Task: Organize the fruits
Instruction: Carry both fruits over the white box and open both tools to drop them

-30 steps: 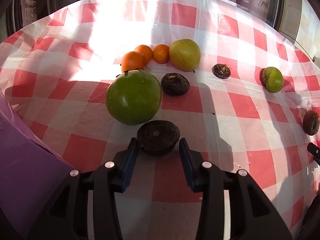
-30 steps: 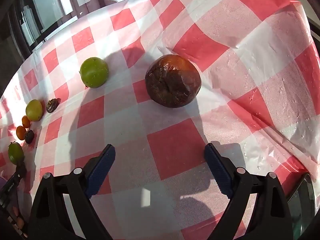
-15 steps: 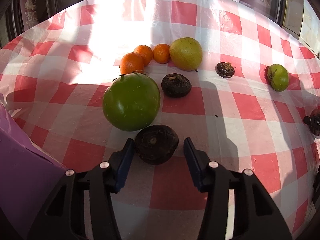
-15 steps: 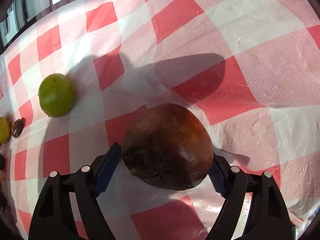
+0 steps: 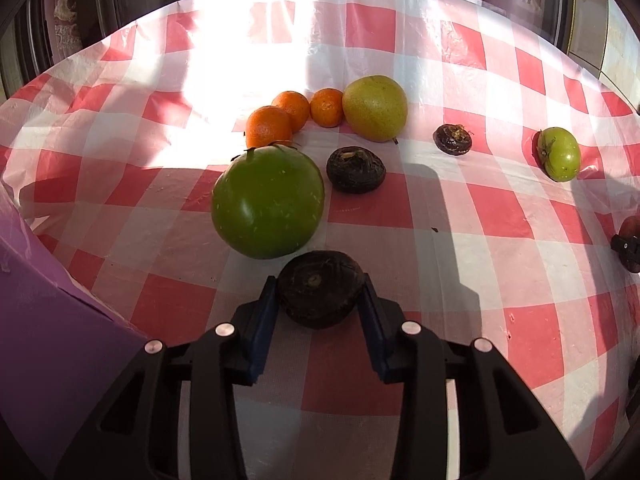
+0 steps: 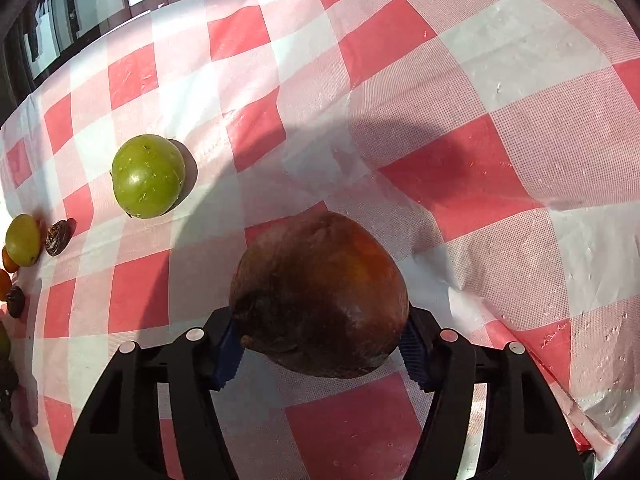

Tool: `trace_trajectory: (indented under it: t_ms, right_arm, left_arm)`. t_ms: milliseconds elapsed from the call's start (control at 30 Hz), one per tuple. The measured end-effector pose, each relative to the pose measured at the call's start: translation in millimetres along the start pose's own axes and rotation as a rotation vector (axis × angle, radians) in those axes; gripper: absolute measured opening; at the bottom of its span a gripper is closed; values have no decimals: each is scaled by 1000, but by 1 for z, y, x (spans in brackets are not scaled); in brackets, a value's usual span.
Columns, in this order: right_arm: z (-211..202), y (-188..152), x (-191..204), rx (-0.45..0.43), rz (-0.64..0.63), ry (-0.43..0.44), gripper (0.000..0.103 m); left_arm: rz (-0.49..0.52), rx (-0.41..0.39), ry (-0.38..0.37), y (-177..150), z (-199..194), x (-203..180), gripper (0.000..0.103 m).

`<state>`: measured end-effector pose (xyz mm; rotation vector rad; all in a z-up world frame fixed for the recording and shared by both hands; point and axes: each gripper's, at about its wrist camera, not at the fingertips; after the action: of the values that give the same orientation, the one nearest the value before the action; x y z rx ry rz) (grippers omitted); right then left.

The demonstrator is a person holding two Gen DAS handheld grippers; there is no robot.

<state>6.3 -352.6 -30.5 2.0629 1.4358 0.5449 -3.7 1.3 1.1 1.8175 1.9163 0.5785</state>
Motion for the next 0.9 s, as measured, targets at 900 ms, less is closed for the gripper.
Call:
trace_trajectory:
  t_ms: [900]
  right_arm:
    - [-202,-147,142,-4,-333,617,64]
  left_arm:
    - [-30,-399,-161,-77,-261,78,39]
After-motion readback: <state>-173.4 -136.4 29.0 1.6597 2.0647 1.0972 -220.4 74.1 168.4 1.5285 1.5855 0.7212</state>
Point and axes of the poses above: each gripper's, at about its wrist camera, not at the fingertips, and z roughly the way its jaws point, x to its left, y to its top, and after that the axes turned 2 degrees about -z, right-handed
